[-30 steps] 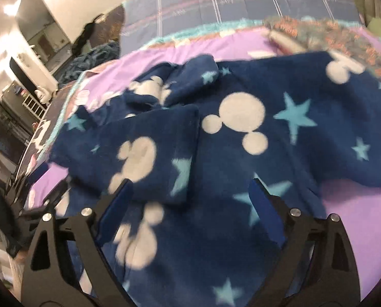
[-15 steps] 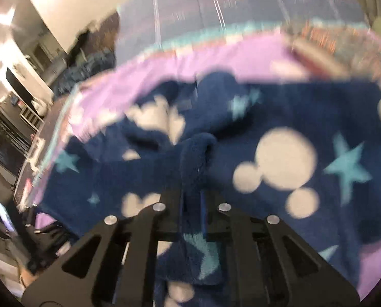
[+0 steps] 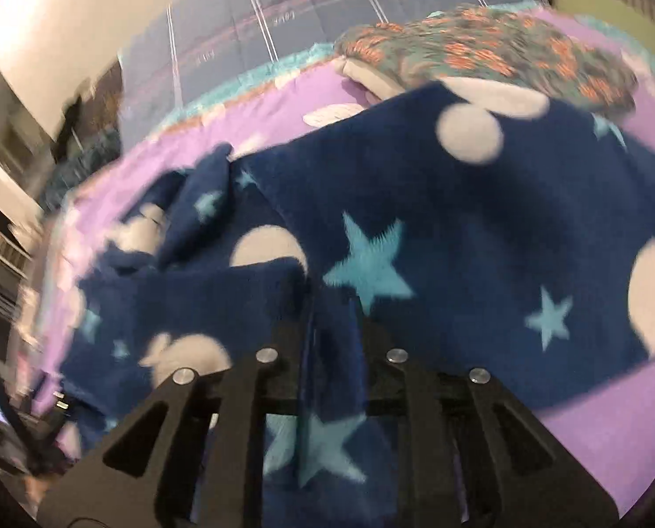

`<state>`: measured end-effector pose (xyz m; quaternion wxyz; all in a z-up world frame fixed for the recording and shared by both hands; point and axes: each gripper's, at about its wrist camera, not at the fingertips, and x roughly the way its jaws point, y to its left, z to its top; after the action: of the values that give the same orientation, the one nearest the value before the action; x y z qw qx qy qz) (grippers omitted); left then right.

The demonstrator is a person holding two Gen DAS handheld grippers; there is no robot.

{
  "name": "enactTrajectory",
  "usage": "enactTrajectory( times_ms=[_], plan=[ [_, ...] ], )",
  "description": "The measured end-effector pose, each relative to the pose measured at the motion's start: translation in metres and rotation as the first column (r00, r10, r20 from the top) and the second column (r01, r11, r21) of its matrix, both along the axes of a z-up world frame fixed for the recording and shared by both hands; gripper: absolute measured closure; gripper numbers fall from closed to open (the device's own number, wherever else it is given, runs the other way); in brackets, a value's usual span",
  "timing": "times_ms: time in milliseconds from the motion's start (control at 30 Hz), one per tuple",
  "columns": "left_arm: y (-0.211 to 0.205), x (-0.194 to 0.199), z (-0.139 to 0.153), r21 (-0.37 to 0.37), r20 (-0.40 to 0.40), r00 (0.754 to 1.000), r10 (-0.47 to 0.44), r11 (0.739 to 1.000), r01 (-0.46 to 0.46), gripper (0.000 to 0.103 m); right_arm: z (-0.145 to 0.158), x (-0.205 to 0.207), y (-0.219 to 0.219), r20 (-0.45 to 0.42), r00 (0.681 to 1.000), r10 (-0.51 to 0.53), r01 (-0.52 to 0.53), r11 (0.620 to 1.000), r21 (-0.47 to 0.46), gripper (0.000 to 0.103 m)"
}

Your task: Fold small clothes

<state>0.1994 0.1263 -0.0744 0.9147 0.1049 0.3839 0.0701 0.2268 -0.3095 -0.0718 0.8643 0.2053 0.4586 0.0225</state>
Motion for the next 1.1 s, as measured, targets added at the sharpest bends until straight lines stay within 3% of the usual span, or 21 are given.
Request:
enactTrajectory(
  times_ms=[67,100,133,167,200,267,300,333,400,500,533,567,600,633,733,800,900,933,1000,1100],
  plan=[
    [-0.002,-0.011,0.007,0.001,0.011,0.999,-0.041,0.999,0.041,0.023,0.007,-0.012,0.008,0.021,0.998,0.063,-0.062,0.998,-0.015,0.079],
    [-0.004,-0.020,0.013,-0.001,0.026,0.997,-0.074,0.997,0.074,0.032,0.008,-0.017,0.014,0.019,0.995,0.101,-0.101,0.994,-0.031,0.067],
    [-0.007,-0.029,0.021,-0.006,0.042,0.993,-0.108,0.994,0.108,0.036,0.007,-0.020,0.019,0.008,0.991,0.130,-0.130,0.991,-0.038,0.044],
    [-0.010,-0.035,0.028,-0.021,0.053,0.990,-0.133,0.991,0.134,0.041,0.006,-0.022,0.022,0.000,0.990,0.144,-0.144,0.989,-0.031,0.035],
    [-0.013,-0.039,0.034,-0.046,0.062,0.986,-0.156,0.986,0.158,0.047,0.003,-0.026,0.024,-0.007,0.989,0.150,-0.151,0.988,-0.019,0.032],
    [-0.021,-0.040,0.045,-0.109,0.081,0.976,-0.204,0.971,0.212,0.051,-0.012,-0.019,0.035,-0.051,0.985,0.163,-0.163,0.987,0.006,0.033],
    [-0.029,-0.037,0.050,-0.141,0.096,0.969,-0.227,0.961,0.239,0.052,-0.017,-0.015,0.042,-0.064,0.983,0.173,-0.173,0.985,0.001,0.052],
    [-0.038,-0.031,0.052,-0.150,0.110,0.964,-0.242,0.955,0.257,0.053,-0.020,-0.013,0.048,-0.071,0.981,0.181,-0.183,0.983,-0.016,0.090],
    [-0.053,-0.018,0.047,-0.140,0.103,0.961,-0.255,0.953,0.268,0.053,-0.012,-0.014,0.055,-0.035,0.987,0.157,-0.159,0.985,-0.060,0.091],
    [-0.069,0.007,0.006,-0.063,-0.002,0.971,-0.241,0.969,0.240,0.053,0.006,-0.021,0.057,0.050,0.993,0.111,-0.099,0.975,-0.199,0.092],
    [-0.072,0.015,-0.018,-0.058,-0.071,0.970,-0.234,0.971,0.230,0.052,0.003,-0.020,0.056,0.048,0.993,0.106,-0.092,0.966,-0.240,0.092],
    [-0.073,0.016,-0.027,-0.056,-0.076,0.970,-0.231,0.972,0.227,0.051,-0.015,-0.014,0.058,-0.032,0.992,0.123,-0.127,0.953,-0.274,0.091],
    [-0.077,0.012,-0.025,-0.029,-0.055,0.972,-0.230,0.973,0.229,0.051,-0.027,-0.013,0.058,-0.066,0.988,0.138,-0.150,0.952,-0.268,0.090],
    [-0.079,0.011,-0.022,-0.019,-0.054,0.972,-0.228,0.974,0.227,0.050,-0.026,-0.018,0.057,-0.024,0.990,0.139,-0.140,0.952,-0.272,0.090],
    [-0.085,0.008,-0.027,0.025,-0.047,0.975,-0.219,0.975,0.220,0.049,-0.012,-0.027,0.055,-0.007,0.991,0.132,-0.129,0.952,-0.277,0.081],
    [-0.088,0.007,-0.027,0.039,-0.047,0.975,-0.216,0.975,0.218,0.049,0.004,-0.041,0.050,0.059,0.992,0.114,-0.098,0.969,-0.227,0.080],
    [-0.087,0.006,-0.028,0.037,-0.044,0.976,-0.215,0.976,0.217,0.049,0.012,-0.053,0.056,0.116,0.979,0.165,-0.148,0.978,-0.147,0.078],
    [-0.086,0.006,-0.028,0.031,-0.043,0.976,-0.215,0.976,0.216,0.049,0.008,-0.053,0.059,0.107,0.977,0.184,-0.169,0.976,-0.138,0.075],
    [-0.081,0.008,-0.026,0.017,-0.041,0.976,-0.215,0.976,0.216,0.049,-0.022,-0.042,0.069,0.003,0.980,0.197,-0.193,0.965,-0.180,0.073],
    [-0.078,0.010,-0.026,-0.011,-0.040,0.976,-0.215,0.977,0.215,0.048,-0.025,-0.043,0.065,0.038,0.984,0.174,-0.165,0.972,-0.167,0.073]
  ],
)
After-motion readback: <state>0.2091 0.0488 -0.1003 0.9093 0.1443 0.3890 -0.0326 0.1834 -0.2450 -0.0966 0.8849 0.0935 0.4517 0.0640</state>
